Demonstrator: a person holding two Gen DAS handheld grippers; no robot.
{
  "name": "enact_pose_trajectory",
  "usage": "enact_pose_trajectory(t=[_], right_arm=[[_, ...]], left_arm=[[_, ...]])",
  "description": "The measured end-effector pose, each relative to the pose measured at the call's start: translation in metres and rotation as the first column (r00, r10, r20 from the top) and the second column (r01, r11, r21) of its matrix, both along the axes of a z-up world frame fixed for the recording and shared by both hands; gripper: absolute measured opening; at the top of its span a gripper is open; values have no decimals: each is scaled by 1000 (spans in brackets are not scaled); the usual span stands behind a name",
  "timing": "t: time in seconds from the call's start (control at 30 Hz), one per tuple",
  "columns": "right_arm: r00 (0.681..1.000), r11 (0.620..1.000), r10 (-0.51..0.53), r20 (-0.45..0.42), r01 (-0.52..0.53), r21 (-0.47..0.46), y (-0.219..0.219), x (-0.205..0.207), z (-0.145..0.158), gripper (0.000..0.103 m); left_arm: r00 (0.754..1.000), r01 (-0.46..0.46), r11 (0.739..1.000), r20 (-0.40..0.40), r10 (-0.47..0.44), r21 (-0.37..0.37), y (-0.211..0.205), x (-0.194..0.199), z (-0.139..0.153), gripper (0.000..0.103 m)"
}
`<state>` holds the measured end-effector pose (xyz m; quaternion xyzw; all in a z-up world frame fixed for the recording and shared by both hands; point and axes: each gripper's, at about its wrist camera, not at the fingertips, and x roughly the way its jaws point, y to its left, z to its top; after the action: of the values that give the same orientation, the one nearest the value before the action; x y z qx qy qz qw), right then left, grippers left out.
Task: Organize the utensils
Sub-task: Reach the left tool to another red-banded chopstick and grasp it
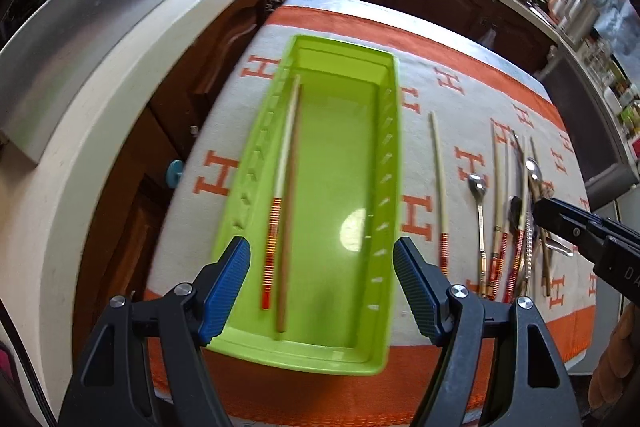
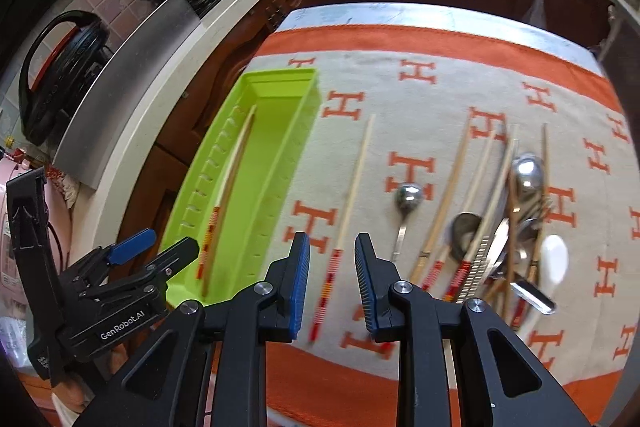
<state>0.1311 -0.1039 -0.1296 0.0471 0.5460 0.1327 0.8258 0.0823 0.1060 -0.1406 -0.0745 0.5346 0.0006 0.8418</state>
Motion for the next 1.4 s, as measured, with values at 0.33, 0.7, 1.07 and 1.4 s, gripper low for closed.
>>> enact_pose_trajectory(t=[0.33, 0.7, 1.07, 1.4], right_arm=[[996, 997, -78, 34, 78, -13, -56, -7, -8, 24], [994, 994, -108, 5, 108, 8, -90, -13, -46, 24], [995, 996, -85, 47, 83, 43, -96, -16, -53, 24], [996, 996, -63, 58, 59, 61, -92, -17, -54, 24]], left_arm=[[992, 123, 992, -10, -124, -38, -62, 19, -3, 72], [989, 148, 989, 28, -148, 4, -110, 38, -39, 60], [985, 153, 981, 56, -160, 120, -126, 42, -59, 46], [986, 165, 980, -2, -166, 111, -134, 46, -68, 43]])
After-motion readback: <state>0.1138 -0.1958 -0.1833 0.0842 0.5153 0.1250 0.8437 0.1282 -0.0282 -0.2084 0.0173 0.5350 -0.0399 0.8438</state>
